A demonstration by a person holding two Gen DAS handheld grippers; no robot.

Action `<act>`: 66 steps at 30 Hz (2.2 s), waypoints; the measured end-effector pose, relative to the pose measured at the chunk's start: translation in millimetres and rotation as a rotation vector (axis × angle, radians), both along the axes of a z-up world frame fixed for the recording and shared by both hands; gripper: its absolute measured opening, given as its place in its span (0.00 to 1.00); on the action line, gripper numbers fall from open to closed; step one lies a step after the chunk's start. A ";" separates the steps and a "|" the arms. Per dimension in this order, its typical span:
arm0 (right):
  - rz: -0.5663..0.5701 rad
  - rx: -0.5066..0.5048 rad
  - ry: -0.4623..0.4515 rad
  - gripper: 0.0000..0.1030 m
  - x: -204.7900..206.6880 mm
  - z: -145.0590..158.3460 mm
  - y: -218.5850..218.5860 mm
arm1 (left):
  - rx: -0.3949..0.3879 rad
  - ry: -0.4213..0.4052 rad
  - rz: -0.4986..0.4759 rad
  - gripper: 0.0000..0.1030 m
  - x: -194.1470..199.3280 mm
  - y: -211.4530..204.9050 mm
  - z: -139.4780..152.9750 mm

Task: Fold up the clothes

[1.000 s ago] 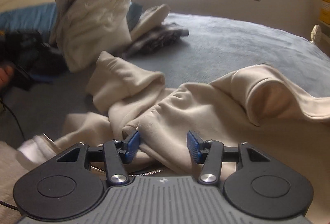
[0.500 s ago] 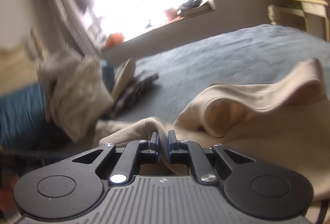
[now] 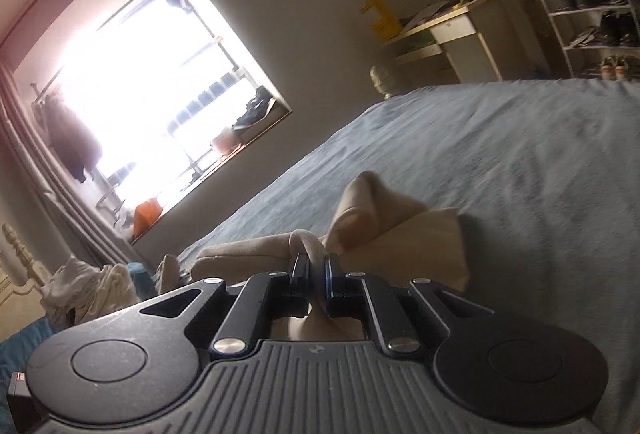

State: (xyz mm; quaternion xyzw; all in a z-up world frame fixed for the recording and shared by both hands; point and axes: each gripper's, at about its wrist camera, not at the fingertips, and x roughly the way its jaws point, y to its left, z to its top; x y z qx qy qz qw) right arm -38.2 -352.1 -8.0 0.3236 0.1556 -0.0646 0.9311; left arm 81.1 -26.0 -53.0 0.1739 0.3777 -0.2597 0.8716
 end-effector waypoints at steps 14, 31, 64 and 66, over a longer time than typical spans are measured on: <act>-0.484 0.086 0.086 0.08 -118.1 -32.6 -150.1 | -0.007 0.018 0.048 0.63 9.1 8.4 3.7; 0.101 -0.333 0.159 0.41 -23.6 -24.9 52.1 | -0.071 0.106 0.018 0.62 10.6 46.8 8.9; 0.098 -0.269 0.170 0.01 -13.1 -27.0 99.5 | -0.233 0.224 0.165 0.67 32.1 85.3 -8.5; -0.020 -0.232 0.149 0.01 -33.9 -16.8 65.4 | -0.164 0.193 0.152 0.62 29.5 74.1 -9.9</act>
